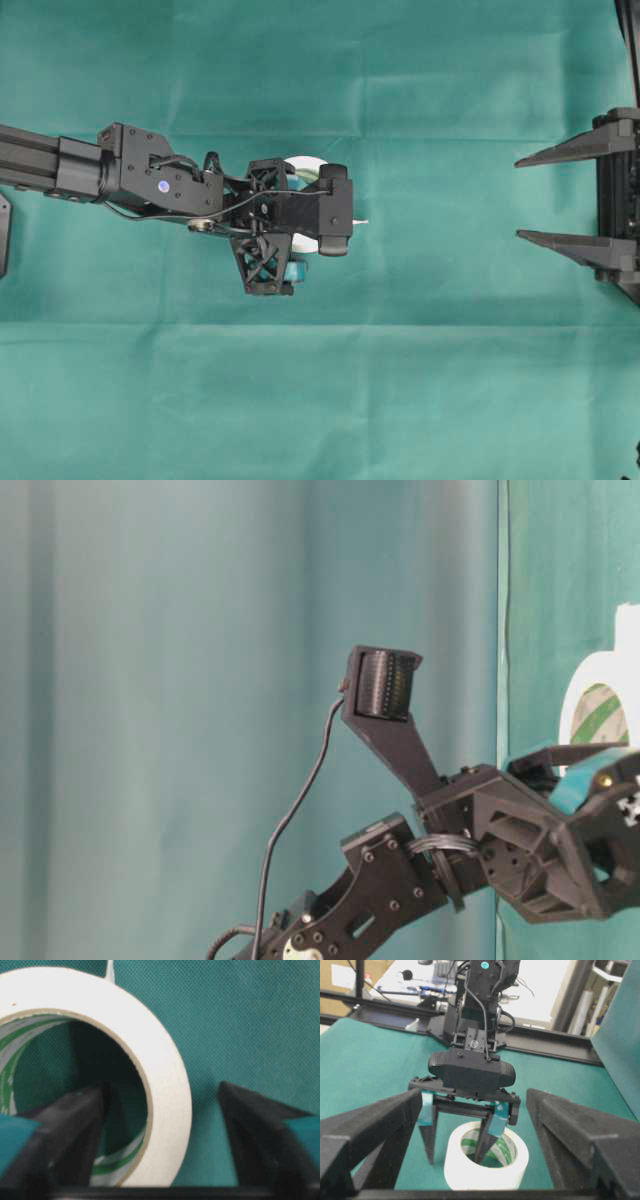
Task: Peel off the duct tape with your right arm.
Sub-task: 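Close the left gripper on the roll's rim and tilt it upright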
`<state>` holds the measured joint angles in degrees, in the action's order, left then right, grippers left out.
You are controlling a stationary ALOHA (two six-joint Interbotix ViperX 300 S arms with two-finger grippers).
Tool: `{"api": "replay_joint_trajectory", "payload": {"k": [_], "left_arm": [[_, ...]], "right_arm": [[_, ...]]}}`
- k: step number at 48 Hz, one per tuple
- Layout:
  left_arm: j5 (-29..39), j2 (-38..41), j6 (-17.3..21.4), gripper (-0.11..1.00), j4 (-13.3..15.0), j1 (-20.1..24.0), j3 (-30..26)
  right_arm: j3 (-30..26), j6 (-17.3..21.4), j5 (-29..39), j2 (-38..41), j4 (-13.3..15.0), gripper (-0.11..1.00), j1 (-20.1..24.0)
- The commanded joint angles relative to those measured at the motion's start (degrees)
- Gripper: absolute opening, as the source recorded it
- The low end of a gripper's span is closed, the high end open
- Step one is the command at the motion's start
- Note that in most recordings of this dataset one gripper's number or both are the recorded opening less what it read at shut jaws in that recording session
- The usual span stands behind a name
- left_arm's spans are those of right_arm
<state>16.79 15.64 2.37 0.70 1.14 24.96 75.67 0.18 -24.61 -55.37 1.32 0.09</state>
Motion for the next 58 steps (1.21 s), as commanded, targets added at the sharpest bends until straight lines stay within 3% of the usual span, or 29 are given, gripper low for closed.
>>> {"api": "replay_joint_trajectory", "payload": {"k": [1,5,11,31,49,58], "left_arm": [[0.09,-0.88,-0.09,0.64,0.0,0.0,-0.7],[0.26,-0.97,-0.09,0.4,0.0,-0.18,-0.7],[0.62,-1.32,0.0,0.22,-0.09,-0.35,-0.88],[4.66,-7.03,0.53,0.22,-0.18,-0.35,-2.37],[14.94,-14.41,0.79,0.22,-0.26,-0.44,-7.91],[20.74,-16.35,2.9,0.22,-0.26,-0.44,-10.9]], "right_arm": [[-0.62,0.0,-0.53,0.09,0.09,0.8,0.09],[-0.53,0.0,-0.53,0.09,0.09,0.8,0.09],[-0.53,0.0,-0.53,0.09,0.09,0.8,0.09],[-0.44,0.0,-0.62,0.09,0.09,0.8,0.09],[-0.44,0.0,-0.53,0.09,0.09,0.8,0.09],[-0.44,0.0,-0.62,0.09,0.09,0.8,0.09]]}}
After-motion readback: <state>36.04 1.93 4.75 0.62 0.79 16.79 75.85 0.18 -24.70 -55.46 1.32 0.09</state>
